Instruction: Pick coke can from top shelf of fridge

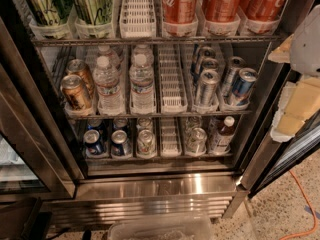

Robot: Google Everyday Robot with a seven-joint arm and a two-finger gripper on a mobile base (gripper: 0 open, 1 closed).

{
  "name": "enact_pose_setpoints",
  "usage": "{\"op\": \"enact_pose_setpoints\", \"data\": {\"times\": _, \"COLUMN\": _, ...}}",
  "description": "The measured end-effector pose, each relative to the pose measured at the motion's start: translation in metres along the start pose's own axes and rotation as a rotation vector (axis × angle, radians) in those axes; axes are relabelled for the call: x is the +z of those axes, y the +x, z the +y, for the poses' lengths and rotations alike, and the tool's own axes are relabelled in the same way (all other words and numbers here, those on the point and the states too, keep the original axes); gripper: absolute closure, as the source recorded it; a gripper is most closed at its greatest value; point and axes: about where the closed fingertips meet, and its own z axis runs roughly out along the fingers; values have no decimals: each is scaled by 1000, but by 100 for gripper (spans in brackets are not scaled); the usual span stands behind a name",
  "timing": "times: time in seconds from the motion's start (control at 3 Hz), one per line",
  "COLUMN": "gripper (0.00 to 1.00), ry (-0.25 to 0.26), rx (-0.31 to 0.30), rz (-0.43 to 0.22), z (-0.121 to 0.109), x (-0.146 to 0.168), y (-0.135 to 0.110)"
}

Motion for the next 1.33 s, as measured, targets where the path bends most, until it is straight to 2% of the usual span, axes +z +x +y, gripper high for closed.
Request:
{"op": "enact_pose_setpoints", "data": {"times": 0.33, "gripper": 0, "ry": 0, "rx": 0, "rz": 0, "z": 0, "x": 0, "y": 0}}
{"op": "enact_pose_setpoints", "data": {"times": 0.67, "gripper": 0, "ry": 1, "rx": -5, "rz": -40, "z": 3, "x": 1, "y": -7}}
{"op": "enact_pose_setpoints", "data": {"times": 1.0, "gripper": 0, "ry": 47, "rx": 31, "rz": -151, "z": 8, "x": -5, "y": -11}}
{"op": "enact_pose_setpoints", "data": {"times": 1.33, "gripper": 0, "ry": 144, "rx": 93, "rz": -303, "z": 11, "x": -22, "y": -28}}
